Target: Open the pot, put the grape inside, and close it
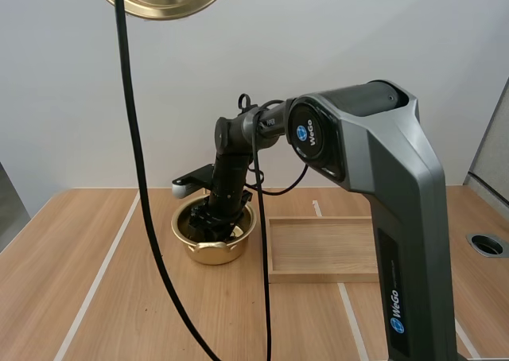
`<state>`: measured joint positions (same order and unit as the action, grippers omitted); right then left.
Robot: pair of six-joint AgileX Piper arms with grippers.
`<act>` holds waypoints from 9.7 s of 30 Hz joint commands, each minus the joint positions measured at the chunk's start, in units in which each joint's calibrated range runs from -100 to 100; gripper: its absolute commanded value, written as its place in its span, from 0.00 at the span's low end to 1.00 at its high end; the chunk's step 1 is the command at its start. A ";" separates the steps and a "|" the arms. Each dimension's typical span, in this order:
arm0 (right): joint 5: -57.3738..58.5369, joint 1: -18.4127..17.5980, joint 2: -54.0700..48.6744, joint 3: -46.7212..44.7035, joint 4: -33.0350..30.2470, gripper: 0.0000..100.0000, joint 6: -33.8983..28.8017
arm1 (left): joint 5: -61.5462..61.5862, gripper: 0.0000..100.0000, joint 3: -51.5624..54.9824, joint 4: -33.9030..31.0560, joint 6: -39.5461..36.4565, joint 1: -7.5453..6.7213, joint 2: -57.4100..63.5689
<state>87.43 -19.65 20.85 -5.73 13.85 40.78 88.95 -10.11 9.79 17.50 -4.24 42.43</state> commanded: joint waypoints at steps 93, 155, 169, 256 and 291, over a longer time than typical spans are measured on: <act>-0.98 21.61 -44.56 -4.33 -5.64 0.00 -7.99 | 6.40 0.00 2.18 5.54 -1.52 -0.17 -3.02; -10.38 22.43 -57.36 -14.09 -4.54 0.00 -10.56 | -45.85 0.00 50.69 6.11 -0.08 -0.17 -33.72; -10.60 22.43 -57.36 -14.09 -3.85 0.00 -10.56 | -42.28 0.00 50.57 6.32 1.40 -0.17 -34.24; -9.61 22.43 -57.36 -14.09 -1.77 0.00 -10.56 | -19.50 1.00 30.08 3.85 -1.31 -0.17 -33.40; -25.11 22.43 -64.49 -21.13 9.62 0.00 -12.29 | -31.48 0.00 29.11 -14.90 -32.13 -0.17 -3.38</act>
<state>67.78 2.80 -40.53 -24.40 23.14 28.82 64.90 17.02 0.87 -7.07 -4.24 35.80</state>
